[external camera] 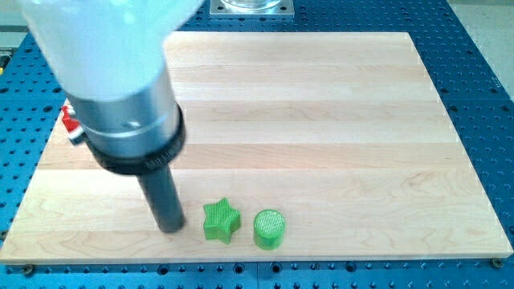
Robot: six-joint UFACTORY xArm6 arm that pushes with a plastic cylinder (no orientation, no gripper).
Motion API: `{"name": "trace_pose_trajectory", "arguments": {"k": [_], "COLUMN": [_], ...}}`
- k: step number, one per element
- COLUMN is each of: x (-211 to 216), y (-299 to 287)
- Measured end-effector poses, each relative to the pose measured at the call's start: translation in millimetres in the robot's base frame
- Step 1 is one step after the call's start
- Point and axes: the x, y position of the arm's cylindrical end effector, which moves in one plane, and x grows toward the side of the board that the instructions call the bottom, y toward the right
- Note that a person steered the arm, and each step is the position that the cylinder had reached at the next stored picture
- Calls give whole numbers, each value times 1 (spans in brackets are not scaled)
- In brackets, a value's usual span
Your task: Drag the green into the top right side of the green star
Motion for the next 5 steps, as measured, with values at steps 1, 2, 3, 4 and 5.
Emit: {"name": "trace_pose_trajectory", "arguments": {"k": [1, 2, 3, 4, 5], "x": [15, 15, 25, 25, 25], "y": [36, 67, 64, 64, 88]}}
